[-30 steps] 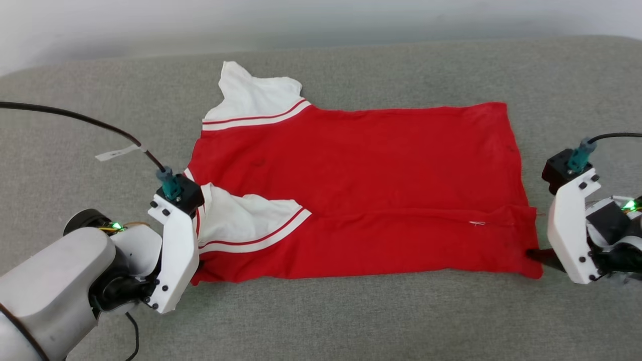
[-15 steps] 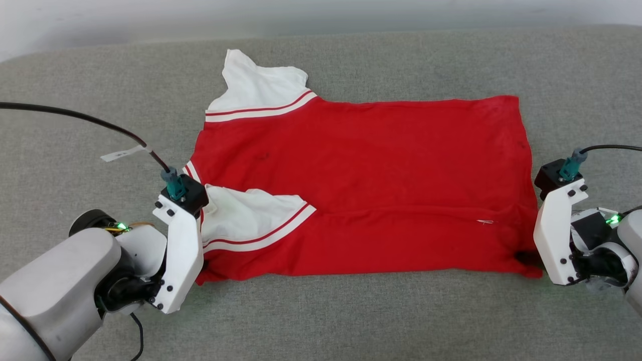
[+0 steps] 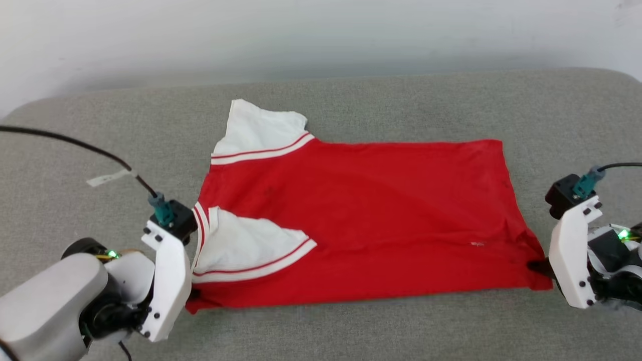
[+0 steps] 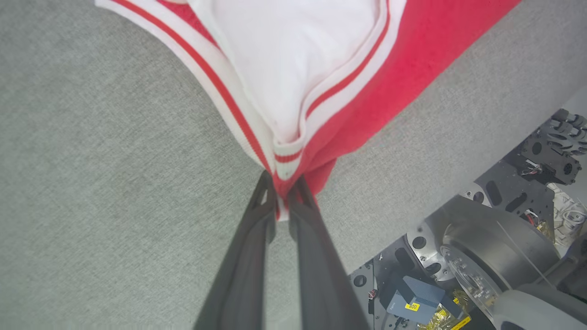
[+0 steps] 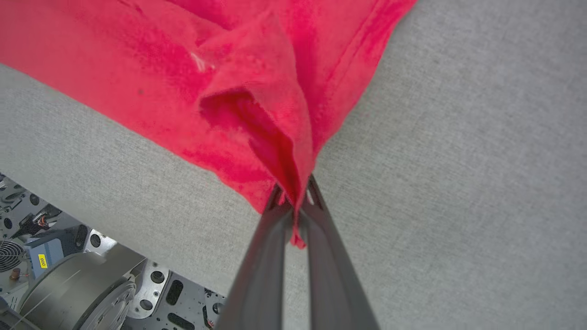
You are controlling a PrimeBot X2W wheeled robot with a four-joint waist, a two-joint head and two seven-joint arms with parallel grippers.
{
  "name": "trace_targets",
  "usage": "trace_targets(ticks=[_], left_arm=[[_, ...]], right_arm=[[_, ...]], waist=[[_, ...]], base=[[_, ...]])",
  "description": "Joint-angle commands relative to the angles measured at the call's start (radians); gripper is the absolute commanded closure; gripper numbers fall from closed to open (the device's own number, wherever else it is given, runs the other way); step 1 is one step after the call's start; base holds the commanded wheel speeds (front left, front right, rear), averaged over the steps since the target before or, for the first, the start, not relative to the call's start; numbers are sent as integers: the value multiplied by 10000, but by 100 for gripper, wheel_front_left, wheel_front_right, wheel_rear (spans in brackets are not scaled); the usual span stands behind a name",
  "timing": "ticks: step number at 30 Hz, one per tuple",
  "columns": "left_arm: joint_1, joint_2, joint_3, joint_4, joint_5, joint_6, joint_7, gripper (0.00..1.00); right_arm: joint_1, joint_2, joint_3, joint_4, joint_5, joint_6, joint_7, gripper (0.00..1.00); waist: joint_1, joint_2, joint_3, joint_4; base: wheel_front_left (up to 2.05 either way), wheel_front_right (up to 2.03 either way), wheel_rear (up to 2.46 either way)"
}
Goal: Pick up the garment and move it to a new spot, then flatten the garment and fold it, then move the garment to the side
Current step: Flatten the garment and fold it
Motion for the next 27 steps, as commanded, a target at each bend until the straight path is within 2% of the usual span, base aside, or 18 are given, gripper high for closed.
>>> trace_targets(ticks=[1, 8, 16, 17, 18, 19, 22, 27], left_arm=[[333, 143, -75, -205, -96, 94, -25, 100], [957, 363, -316, -677, -172, 354, -4, 100], [1053, 151, -447, -215, -81, 322, -134, 100], [1019, 121, -425, -167, -53, 307, -211, 100], [952, 87, -401, -151, 27, 289, -300, 0], [893, 64, -364, -108, 54, 294, -380, 0], [689, 137, -234, -112, 95, 247, -521, 0], [333, 490, 222, -363, 12, 328, -753, 0]], right_arm=[[302, -285, -24, -263, 148, -4, 22, 100], [1037, -801, 4, -740, 322, -5, 198, 100], [1411, -177, -155, 21, 133, -4, -60, 100], [1420, -61, -210, 123, 128, -4, -157, 92], [1442, 38, -270, 207, 125, -4, -255, 55], [1461, 116, -314, 258, 90, -4, -364, 0], [1412, 176, -466, 87, -151, -4, -950, 0], [1408, -81, -851, -546, -765, -4, -2352, 0]], waist=[[1, 0, -101, -20], [1, 0, 64, -26], [1, 0, 427, 1], [1, 0, 436, 5], [1, 0, 431, 11], [1, 0, 413, 19], [1, 0, 262, 48], [1, 0, -59, 21]], base=[[0, 0, 0], [0, 0, 0], [0, 0, 0], [0, 0, 0], [0, 0, 0], [0, 0, 0], [0, 0, 0], [0, 0, 0]])
